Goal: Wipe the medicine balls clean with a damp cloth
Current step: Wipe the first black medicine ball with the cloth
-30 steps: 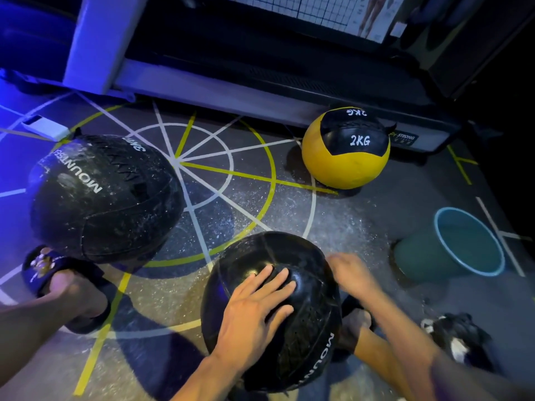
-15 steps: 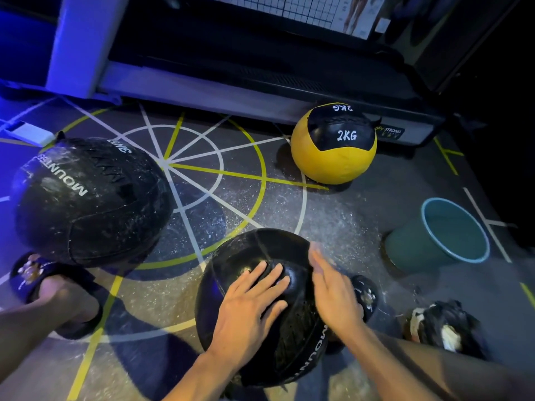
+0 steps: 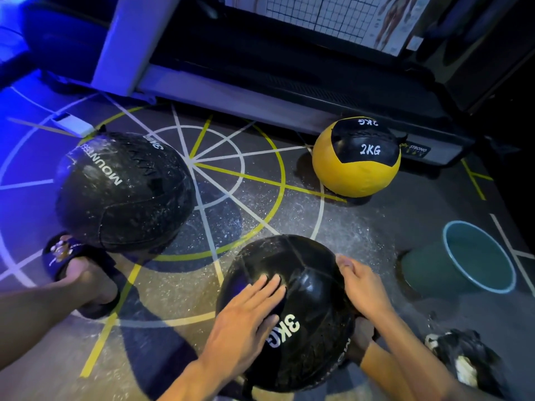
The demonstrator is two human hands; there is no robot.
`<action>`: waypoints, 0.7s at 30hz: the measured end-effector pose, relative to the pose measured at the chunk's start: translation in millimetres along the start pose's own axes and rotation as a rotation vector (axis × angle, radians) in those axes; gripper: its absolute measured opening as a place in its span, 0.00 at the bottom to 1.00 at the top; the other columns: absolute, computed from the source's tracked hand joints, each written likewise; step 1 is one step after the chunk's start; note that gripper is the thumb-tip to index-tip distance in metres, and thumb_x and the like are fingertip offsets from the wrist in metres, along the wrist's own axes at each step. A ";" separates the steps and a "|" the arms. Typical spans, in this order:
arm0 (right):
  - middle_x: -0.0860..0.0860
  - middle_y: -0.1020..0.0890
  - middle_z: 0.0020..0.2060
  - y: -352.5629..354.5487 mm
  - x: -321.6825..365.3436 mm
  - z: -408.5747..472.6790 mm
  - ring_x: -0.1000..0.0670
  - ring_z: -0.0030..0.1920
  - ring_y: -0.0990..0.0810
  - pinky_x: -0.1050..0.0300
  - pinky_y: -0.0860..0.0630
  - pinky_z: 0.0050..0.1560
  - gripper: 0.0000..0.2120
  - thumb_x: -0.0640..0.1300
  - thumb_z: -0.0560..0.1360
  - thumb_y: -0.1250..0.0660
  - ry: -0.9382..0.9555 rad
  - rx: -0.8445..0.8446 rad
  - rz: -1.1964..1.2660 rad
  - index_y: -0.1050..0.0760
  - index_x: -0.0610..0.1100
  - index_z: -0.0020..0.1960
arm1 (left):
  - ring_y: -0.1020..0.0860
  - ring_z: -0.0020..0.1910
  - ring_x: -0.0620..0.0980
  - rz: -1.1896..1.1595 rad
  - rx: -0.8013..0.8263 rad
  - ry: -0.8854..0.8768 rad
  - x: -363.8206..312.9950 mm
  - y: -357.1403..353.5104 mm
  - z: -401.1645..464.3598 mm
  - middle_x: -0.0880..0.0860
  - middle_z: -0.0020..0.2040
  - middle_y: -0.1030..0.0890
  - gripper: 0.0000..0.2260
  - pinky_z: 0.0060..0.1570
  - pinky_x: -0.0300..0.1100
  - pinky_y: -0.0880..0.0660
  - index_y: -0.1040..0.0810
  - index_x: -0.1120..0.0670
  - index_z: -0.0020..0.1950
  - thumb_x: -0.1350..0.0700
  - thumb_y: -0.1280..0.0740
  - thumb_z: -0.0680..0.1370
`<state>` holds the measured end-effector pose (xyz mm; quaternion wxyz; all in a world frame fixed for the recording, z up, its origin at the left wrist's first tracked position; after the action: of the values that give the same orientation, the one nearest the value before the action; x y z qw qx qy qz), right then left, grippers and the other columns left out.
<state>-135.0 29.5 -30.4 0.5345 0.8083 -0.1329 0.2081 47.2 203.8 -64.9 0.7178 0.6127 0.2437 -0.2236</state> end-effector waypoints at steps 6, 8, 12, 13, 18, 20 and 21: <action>0.52 0.21 0.49 -52.5 107.9 9.4 0.55 0.45 0.20 0.65 0.28 0.43 0.12 0.47 0.87 0.48 0.326 0.076 -0.211 0.26 0.47 0.56 | 0.40 0.80 0.39 -0.067 0.002 -0.098 -20.5 -13.9 5.2 0.36 0.79 0.35 0.20 0.78 0.43 0.38 0.29 0.42 0.77 0.50 0.39 0.84; 0.48 0.20 0.56 -97.3 147.5 -21.1 0.52 0.52 0.19 0.59 0.22 0.45 0.13 0.47 0.86 0.48 0.594 0.244 -0.380 0.28 0.47 0.64 | 0.33 0.75 0.40 -0.062 -0.023 -0.125 -23.5 -11.6 9.4 0.38 0.74 0.27 0.18 0.72 0.44 0.31 0.24 0.43 0.73 0.51 0.38 0.83; 0.57 0.32 0.77 -91.4 131.0 3.1 0.53 0.77 0.36 0.47 0.38 0.78 0.22 0.56 0.86 0.53 0.641 0.308 -0.378 0.33 0.57 0.77 | 0.38 0.79 0.39 -0.080 -0.027 -0.106 -15.7 -15.5 11.0 0.37 0.78 0.32 0.19 0.76 0.43 0.38 0.27 0.42 0.75 0.49 0.39 0.84; 0.54 0.28 0.75 -73.9 113.0 25.6 0.51 0.75 0.31 0.46 0.36 0.77 0.23 0.56 0.86 0.53 0.550 0.254 -0.330 0.29 0.56 0.75 | 0.40 0.80 0.39 -0.083 -0.024 -0.099 -13.6 -19.7 10.8 0.36 0.79 0.35 0.20 0.76 0.43 0.39 0.29 0.41 0.77 0.48 0.40 0.85; 0.43 0.18 0.61 -27.1 56.4 63.4 0.43 0.64 0.21 0.51 0.29 0.65 0.19 0.50 0.87 0.48 0.224 0.147 -0.267 0.20 0.45 0.60 | 0.44 0.81 0.38 -0.045 -0.005 -0.105 -16.1 -25.9 10.3 0.34 0.80 0.40 0.20 0.77 0.42 0.42 0.32 0.40 0.78 0.47 0.41 0.85; 0.49 0.22 0.69 -49.3 93.2 35.9 0.48 0.69 0.24 0.54 0.31 0.68 0.19 0.48 0.87 0.48 0.396 0.200 -0.281 0.25 0.48 0.71 | 0.44 0.81 0.39 -0.008 -0.021 -0.115 -18.3 -21.0 12.8 0.35 0.80 0.39 0.21 0.78 0.40 0.45 0.31 0.40 0.78 0.47 0.41 0.84; 0.51 0.26 0.73 -66.5 114.0 17.3 0.49 0.71 0.26 0.53 0.32 0.71 0.19 0.49 0.87 0.49 0.504 0.267 -0.303 0.28 0.51 0.75 | 0.43 0.81 0.39 0.004 -0.034 -0.125 -19.7 -18.6 13.9 0.36 0.80 0.37 0.21 0.78 0.39 0.46 0.30 0.41 0.77 0.47 0.41 0.84</action>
<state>-2.5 40.6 -35.6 0.4649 0.8048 0.1540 0.3353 21.4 187.8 -65.1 0.7423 0.5858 0.2009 -0.2561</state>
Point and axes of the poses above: each hand's wrist, its own z-axis towards the middle knuckle, its own y-axis out of the back of the hand, x = y × z, the point moved 10 cm from there along z, towards the middle knuckle
